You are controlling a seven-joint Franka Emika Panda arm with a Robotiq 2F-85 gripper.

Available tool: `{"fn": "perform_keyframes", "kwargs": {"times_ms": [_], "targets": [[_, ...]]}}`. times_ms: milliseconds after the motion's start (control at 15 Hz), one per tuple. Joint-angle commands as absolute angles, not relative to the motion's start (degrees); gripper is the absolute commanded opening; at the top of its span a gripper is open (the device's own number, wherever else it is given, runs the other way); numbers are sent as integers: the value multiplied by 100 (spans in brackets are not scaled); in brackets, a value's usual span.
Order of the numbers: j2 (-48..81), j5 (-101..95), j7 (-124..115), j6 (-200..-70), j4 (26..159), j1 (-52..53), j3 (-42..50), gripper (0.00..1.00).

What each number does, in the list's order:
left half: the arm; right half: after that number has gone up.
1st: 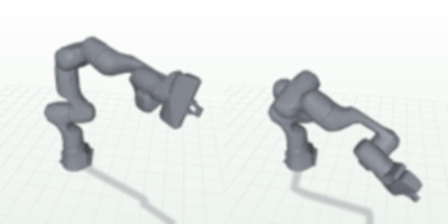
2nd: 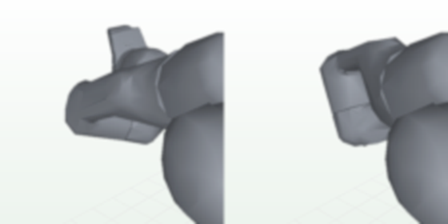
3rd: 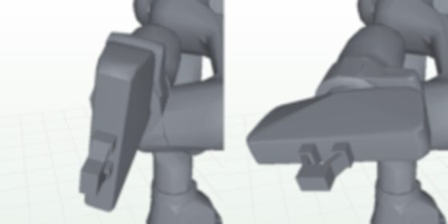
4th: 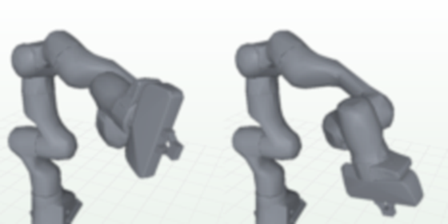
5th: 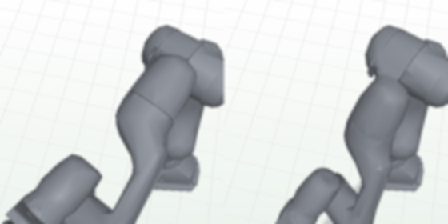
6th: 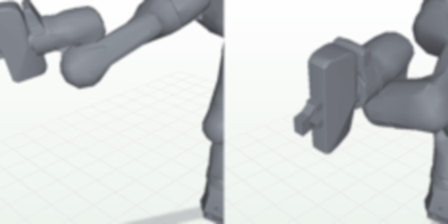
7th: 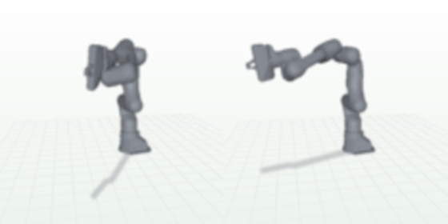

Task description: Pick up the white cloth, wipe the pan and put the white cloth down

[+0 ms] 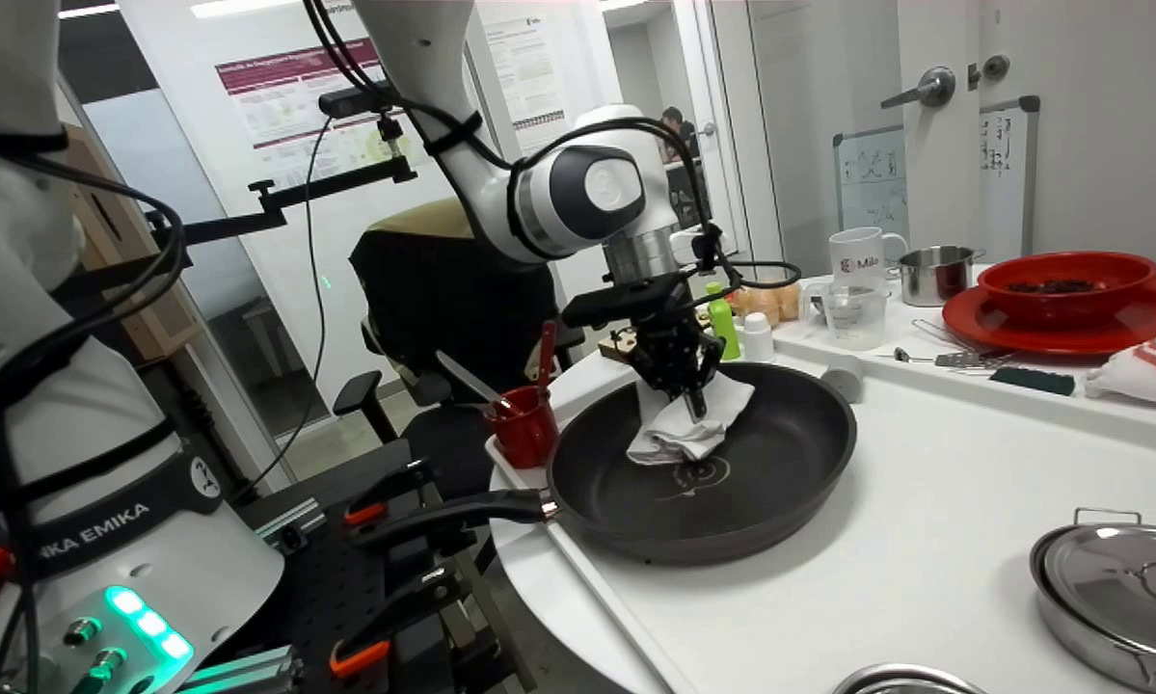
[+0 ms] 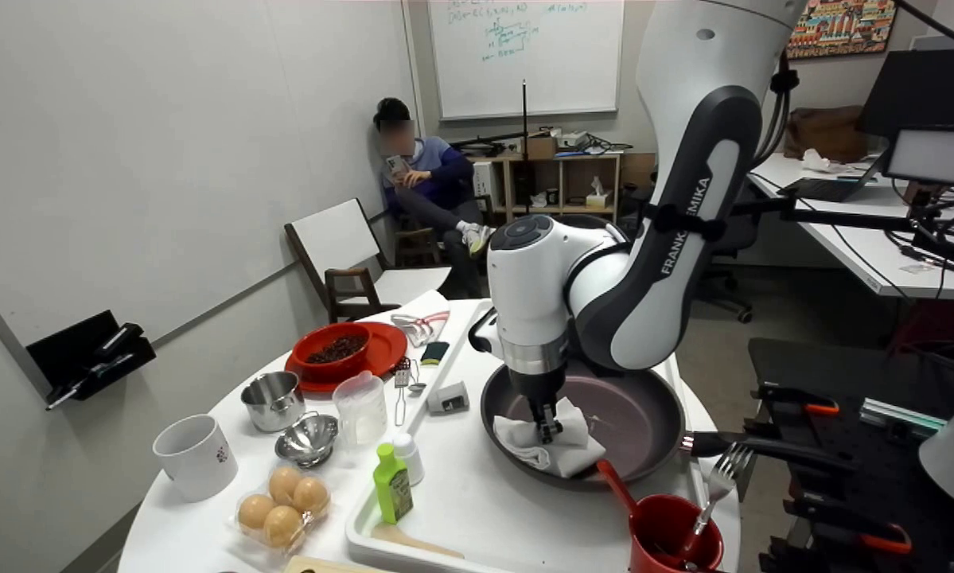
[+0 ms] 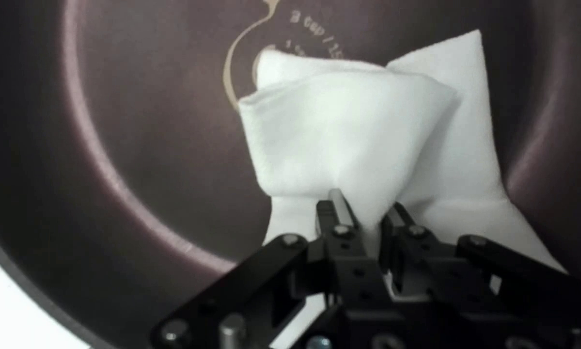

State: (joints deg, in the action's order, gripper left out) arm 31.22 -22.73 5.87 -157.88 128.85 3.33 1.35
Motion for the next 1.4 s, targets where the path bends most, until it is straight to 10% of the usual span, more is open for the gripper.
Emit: {"fn": "perform_keyframes", "kwargs": {"times_ms": [0,1333], "targets": [[3478,-2348,252,-16320,12513,644,543,9],[3428,-3068,259,-16595,12820,1293,2136,8]]}}
